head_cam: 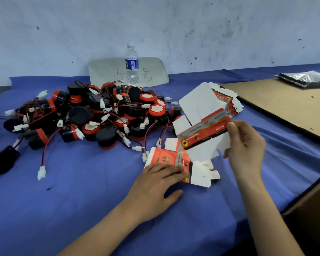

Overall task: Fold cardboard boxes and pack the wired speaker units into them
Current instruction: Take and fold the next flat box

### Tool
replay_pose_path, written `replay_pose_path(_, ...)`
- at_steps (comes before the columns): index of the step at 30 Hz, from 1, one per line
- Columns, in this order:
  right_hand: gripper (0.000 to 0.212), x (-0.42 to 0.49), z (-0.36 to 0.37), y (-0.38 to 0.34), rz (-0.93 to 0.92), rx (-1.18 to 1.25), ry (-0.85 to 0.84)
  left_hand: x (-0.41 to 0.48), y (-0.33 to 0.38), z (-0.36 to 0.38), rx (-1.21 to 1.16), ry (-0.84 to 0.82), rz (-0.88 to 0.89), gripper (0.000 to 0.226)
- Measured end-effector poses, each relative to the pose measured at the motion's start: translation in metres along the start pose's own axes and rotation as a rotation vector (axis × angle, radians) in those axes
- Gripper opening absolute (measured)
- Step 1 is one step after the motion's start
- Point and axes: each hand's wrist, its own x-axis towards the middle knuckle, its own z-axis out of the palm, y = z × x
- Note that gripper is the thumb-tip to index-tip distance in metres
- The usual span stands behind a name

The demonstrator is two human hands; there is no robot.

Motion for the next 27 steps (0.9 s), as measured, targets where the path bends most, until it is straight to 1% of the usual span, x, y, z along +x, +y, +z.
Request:
replay_pose_path(3,0.014,0.008,-0.017,-0.007,-0.085,-0.156,-0.035,0.001,-0.001,0.000,-0.009,0.018,0.008,0.047)
replay_pose_path(5,0.014,0.013,-0.027,-0.010,-0.064,-0.256,-0.102,0.000,0.000,0.001,-0.014,0.025,0.011,0.047)
replay_pose_path(7,0.017,0.017,-0.036,-0.010,0.007,-0.300,-0.198,0.000,0.001,0.000,-0.025,0.051,0.019,0.046)
replay_pose_path(8,0.020,0.019,-0.041,-0.010,0.050,-0.279,-0.226,0.000,0.001,0.000,-0.027,0.062,0.021,0.046)
replay_pose_path(10,0.023,0.020,-0.047,-0.010,0.128,-0.158,-0.231,-0.001,0.002,0.000,-0.029,0.069,0.016,0.046)
replay_pose_path(13,0.021,0.017,-0.048,-0.013,0.192,-0.013,-0.252,-0.002,0.002,0.003,0.002,0.119,0.042,0.050)
replay_pose_path(14,0.022,0.015,-0.045,-0.014,0.203,0.007,-0.276,-0.002,0.002,0.001,-0.043,0.161,0.042,0.050)
replay_pose_path(15,0.022,0.012,-0.041,-0.014,0.209,0.016,-0.300,-0.004,0.002,-0.001,-0.146,0.213,0.026,0.049)
replay_pose_path(17,0.022,0.004,-0.026,-0.015,0.207,0.026,-0.335,-0.008,0.002,-0.005,-0.394,0.287,-0.028,0.040)
replay_pose_path(18,0.020,-0.002,-0.017,-0.017,0.208,0.030,-0.355,-0.010,0.003,-0.006,-0.489,0.304,-0.049,0.036)
replay_pose_path(20,0.010,-0.014,0.002,-0.022,0.222,0.012,-0.441,-0.011,0.005,-0.007,-0.575,0.371,-0.053,0.028)
replay_pose_path(21,0.022,-0.021,0.011,-0.022,0.229,-0.026,-0.488,-0.012,0.004,-0.007,-0.592,0.406,-0.047,0.029)
replay_pose_path(22,0.040,-0.027,0.018,-0.022,0.218,-0.094,-0.516,-0.013,0.004,-0.007,-0.608,0.415,-0.053,0.032)
replay_pose_path(24,0.074,-0.036,0.029,-0.024,0.162,-0.222,-0.505,-0.015,0.003,-0.007,-0.636,0.391,-0.103,0.042)
replay_pose_path(25,0.082,-0.039,0.031,-0.027,0.145,-0.198,-0.493,-0.016,0.002,-0.006,-0.645,0.385,-0.126,0.046)
replay_pose_path(26,0.082,-0.041,0.034,-0.028,0.139,-0.126,-0.491,-0.017,0.001,-0.006,-0.648,0.386,-0.143,0.048)
replay_pose_path(27,0.076,-0.043,0.036,-0.028,0.137,-0.046,-0.492,-0.017,0.002,-0.006,-0.641,0.385,-0.134,0.049)
